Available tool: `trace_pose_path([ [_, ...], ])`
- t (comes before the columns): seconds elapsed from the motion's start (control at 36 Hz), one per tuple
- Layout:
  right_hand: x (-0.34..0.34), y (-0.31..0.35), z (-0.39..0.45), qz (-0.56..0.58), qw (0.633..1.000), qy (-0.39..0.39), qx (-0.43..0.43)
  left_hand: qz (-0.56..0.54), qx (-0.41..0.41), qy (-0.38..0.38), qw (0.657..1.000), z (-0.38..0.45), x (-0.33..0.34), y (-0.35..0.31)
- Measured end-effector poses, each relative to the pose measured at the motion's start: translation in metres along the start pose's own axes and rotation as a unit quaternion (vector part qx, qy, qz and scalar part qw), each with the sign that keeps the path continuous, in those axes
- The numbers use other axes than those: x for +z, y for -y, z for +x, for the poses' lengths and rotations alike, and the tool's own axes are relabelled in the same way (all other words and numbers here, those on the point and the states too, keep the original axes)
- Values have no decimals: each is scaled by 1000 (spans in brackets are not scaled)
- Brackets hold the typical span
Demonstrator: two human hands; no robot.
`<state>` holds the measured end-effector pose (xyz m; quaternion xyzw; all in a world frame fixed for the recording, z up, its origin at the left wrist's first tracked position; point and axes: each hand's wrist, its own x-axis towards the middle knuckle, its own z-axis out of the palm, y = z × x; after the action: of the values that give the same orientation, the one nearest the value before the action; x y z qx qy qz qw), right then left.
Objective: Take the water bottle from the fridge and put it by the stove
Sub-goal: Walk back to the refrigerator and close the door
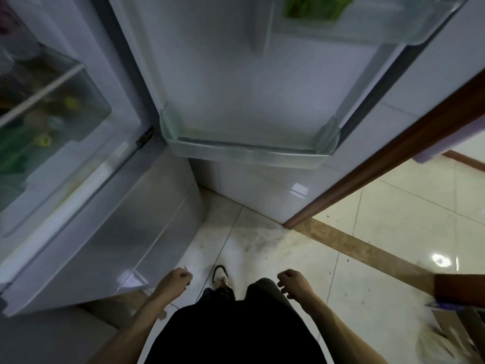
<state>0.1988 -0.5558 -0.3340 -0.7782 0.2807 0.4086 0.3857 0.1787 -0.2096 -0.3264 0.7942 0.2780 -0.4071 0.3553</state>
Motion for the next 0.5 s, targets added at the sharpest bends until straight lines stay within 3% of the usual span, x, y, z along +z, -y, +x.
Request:
trace_pose_path([
  [0.11, -13, -24, 3, -17, 999, 23, 43, 60, 144, -64, 986, -22, -15, -84],
  [0.19, -32, -26, 10, -20, 999, 11, 27, 72, 292, -152, 941, -42, -19, -145],
  [0.25, -52, -15, 16, 11, 1000, -11, -2, 74, 398, -236, 884, -57, -19, -181],
  [0.31, -78, 9, 20, 37, 997, -49, -48, 86, 495, -328, 800, -69, -17, -216],
  [0.36, -108, 45, 20, 59, 989, -89, -108, 119, 553, -402, 720, -73, -15, -249],
  [0.39, -124, 64, 18, 73, 981, -109, -140, 141, 557, -421, 702, -72, -14, -265],
  [0.42, -141, 85, 15, 86, 972, -131, -173, 164, 546, -428, 701, -70, -12, -279],
  [0.5, -194, 143, -2, 106, 931, -194, -289, 238, 455, -429, 743, -64, -5, -305],
])
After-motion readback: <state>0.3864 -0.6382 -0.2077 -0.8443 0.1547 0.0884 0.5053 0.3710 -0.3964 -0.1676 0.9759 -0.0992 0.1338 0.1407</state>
